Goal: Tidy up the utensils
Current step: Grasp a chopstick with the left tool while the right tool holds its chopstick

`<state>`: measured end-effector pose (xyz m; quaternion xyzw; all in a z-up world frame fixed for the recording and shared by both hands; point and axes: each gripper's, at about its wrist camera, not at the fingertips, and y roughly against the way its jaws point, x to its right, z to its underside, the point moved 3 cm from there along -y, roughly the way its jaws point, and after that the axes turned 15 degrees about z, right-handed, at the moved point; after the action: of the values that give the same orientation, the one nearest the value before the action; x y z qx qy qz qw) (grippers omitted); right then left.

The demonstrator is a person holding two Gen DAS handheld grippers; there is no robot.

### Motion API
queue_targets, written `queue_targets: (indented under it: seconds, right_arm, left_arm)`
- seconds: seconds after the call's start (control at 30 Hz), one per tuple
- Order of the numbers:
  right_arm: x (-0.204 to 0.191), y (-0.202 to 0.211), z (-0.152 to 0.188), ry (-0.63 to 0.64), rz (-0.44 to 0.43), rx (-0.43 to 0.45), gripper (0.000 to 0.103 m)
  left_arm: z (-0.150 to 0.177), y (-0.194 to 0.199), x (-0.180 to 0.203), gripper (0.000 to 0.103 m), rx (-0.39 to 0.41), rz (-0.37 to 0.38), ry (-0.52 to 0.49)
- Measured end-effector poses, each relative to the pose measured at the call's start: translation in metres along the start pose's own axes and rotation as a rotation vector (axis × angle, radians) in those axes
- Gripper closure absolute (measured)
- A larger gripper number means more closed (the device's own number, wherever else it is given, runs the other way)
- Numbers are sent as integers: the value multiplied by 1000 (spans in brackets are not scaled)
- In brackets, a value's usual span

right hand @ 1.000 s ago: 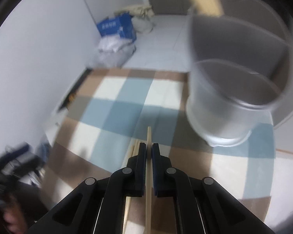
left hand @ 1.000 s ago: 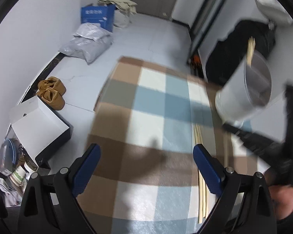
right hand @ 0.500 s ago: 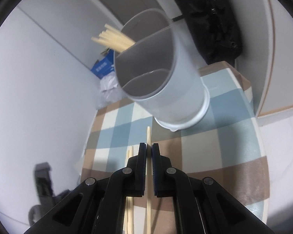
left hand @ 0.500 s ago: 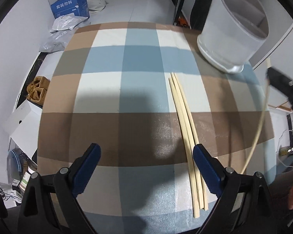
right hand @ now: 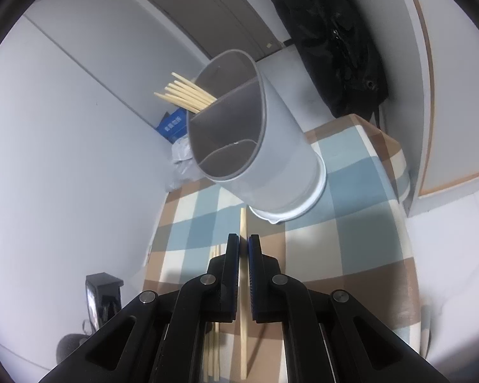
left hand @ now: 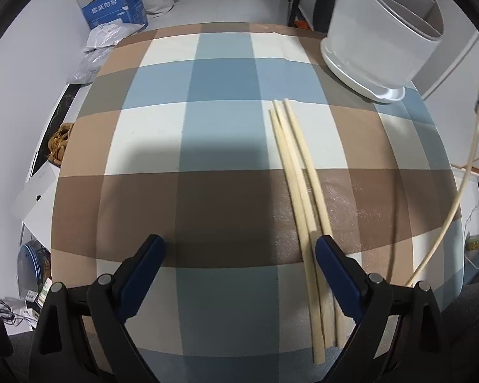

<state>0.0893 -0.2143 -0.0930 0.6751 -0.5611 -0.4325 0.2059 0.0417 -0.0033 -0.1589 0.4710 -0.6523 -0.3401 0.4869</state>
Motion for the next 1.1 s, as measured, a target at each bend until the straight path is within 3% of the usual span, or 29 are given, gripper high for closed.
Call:
queue_targets:
  seconds: [0.47,0.57,0.77,0.93,1.1]
  right_arm:
    - [-8,5,-1,37,-2,26,98]
    - [-12,6,0,57,2,30,98]
    - [-12,3,-1,68,6,24,98]
    - [-10,-3,-2,63,9,8,98]
    - [-12,-8,-5,70,13,-1,98]
  left_arm:
    - [-12,-12,-5,10,-20,-51,-1]
    - [-18,-14,-8,15,-12,-53,1]
    - [-31,-17,-10,31,-2,-43,26]
    - [-37,-18,-2,58,1,-40,24]
    - [-42,-21,3,78,8,-34,13]
